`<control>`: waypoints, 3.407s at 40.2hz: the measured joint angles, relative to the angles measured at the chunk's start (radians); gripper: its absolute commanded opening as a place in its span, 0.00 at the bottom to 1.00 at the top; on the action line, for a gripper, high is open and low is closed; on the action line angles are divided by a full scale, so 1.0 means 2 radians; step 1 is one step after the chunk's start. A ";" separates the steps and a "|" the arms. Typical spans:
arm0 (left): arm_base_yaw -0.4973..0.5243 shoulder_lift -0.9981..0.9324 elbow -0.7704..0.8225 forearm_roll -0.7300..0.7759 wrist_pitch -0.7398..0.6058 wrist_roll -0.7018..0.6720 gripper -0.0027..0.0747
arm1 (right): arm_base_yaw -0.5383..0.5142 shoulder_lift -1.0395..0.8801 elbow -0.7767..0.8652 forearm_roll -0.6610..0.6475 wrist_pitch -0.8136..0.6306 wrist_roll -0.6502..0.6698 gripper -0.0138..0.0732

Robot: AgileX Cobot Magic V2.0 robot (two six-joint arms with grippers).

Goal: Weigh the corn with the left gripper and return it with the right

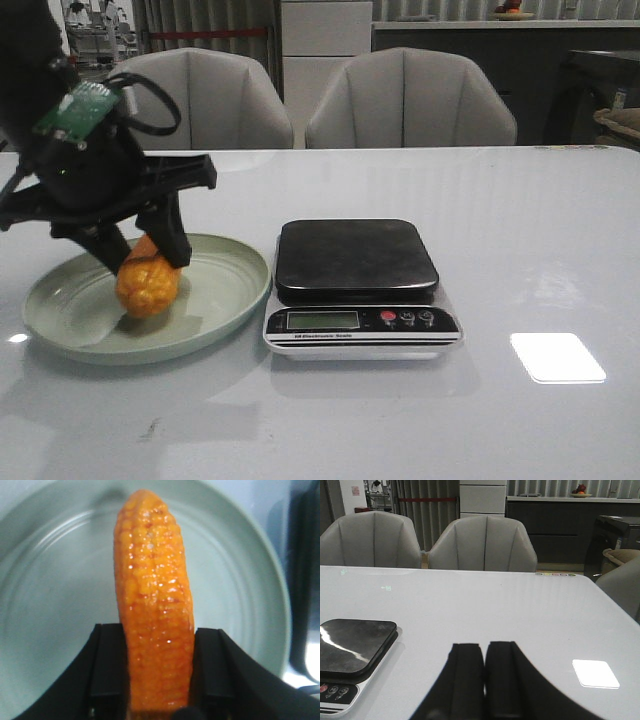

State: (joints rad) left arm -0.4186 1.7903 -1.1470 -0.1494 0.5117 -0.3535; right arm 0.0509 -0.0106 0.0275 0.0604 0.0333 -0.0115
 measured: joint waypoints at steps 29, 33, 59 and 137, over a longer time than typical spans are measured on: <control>-0.122 0.094 -0.157 -0.040 0.004 0.010 0.27 | 0.000 0.000 0.000 0.000 0.000 0.000 0.35; -0.123 0.106 -0.162 -0.058 -0.005 0.010 0.46 | 0.000 0.000 0.000 0.000 0.000 0.000 0.35; -0.123 0.039 -0.166 -0.001 0.011 0.011 0.86 | 0.000 0.000 0.000 0.000 0.000 0.000 0.35; -0.123 -0.870 0.363 0.204 0.051 0.046 0.21 | 0.000 0.000 0.000 0.000 0.000 0.000 0.35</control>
State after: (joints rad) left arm -0.6654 0.0505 -0.4204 0.2582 0.6142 -0.2608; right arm 0.0509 -0.0106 0.0275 0.0604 0.0333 -0.0115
